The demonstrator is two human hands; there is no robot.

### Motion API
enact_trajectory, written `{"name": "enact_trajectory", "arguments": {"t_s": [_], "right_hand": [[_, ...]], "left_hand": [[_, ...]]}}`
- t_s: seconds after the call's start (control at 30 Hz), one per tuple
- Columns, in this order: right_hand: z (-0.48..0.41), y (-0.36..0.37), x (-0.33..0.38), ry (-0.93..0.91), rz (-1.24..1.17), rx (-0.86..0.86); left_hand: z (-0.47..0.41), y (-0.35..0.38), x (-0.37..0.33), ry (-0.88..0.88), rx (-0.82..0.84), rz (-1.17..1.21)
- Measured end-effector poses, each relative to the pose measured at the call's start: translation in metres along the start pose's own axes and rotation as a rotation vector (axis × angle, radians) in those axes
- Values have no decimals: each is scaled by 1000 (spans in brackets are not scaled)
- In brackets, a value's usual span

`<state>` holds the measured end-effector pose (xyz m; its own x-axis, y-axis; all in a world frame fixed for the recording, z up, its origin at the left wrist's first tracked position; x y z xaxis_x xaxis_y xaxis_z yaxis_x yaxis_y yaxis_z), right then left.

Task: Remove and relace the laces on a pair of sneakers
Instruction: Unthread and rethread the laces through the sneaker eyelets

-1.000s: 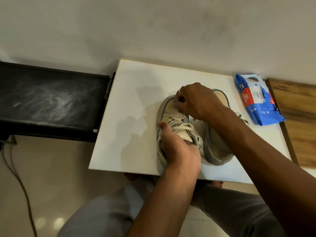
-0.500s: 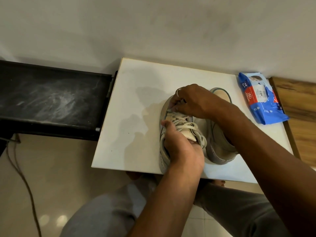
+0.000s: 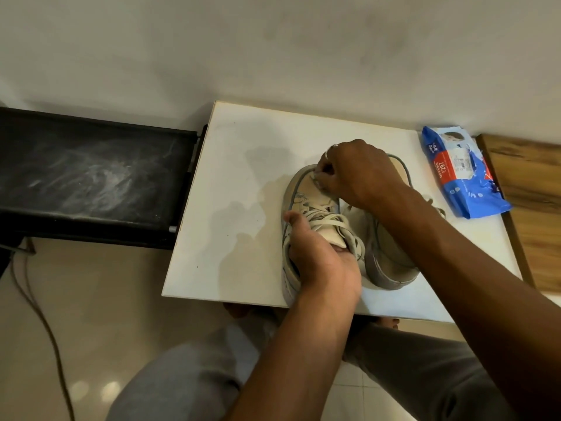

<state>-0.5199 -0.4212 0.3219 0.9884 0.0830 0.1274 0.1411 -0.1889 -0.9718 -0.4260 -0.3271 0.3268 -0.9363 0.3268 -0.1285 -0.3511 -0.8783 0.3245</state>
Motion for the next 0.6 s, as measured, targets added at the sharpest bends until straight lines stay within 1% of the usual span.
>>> {"name": "enact_trajectory", "arguments": {"t_s": [0.03, 0.13, 0.17, 0.2, 0.3, 0.33, 0.37, 0.4, 0.47, 0.53, 0.6], "right_hand": [[0, -1, 2, -2, -44, 36], [-2, -9, 4, 14, -191, 247], [-2, -10, 3, 16, -199, 272], [-3, -9, 2, 17, -177, 250], [-1, -1, 0, 30, -28, 18], [-1, 1, 0, 37, -32, -23], [0, 1, 2, 30, -71, -21], [0, 0, 4, 6, -138, 25], [1, -4, 8, -51, -252, 184], [-2, -9, 5, -58, -246, 270], [-4, -9, -2, 4, -180, 236]], "left_hand": [[0, 0, 0, 4, -1, 4], [0, 0, 0, 13, 3, 13], [0, 0, 0, 12, 3, 12], [-1, -1, 0, 13, 2, 9], [-3, -1, 1, 22, -1, -7], [-4, -1, 0, 26, -4, -7], [-4, -1, 0, 29, -3, -2], [-5, -1, 0, 29, 0, 7], [-4, -1, 0, 25, 10, 14], [-3, -1, 1, 18, 18, 10], [-3, -1, 1, 20, 14, 9]]}}
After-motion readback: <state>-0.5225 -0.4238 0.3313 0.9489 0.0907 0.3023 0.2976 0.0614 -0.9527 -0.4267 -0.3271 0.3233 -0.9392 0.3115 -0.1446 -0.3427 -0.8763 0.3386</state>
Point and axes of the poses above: each hand's wrist, its own z-axis away from the middle knuckle, its own y-axis out of the palm, x = y × z, the point moved 1 cm from there along -z, towards the middle knuckle, and after that the axes turned 15 degrees about -x, right-handed, at the moved point
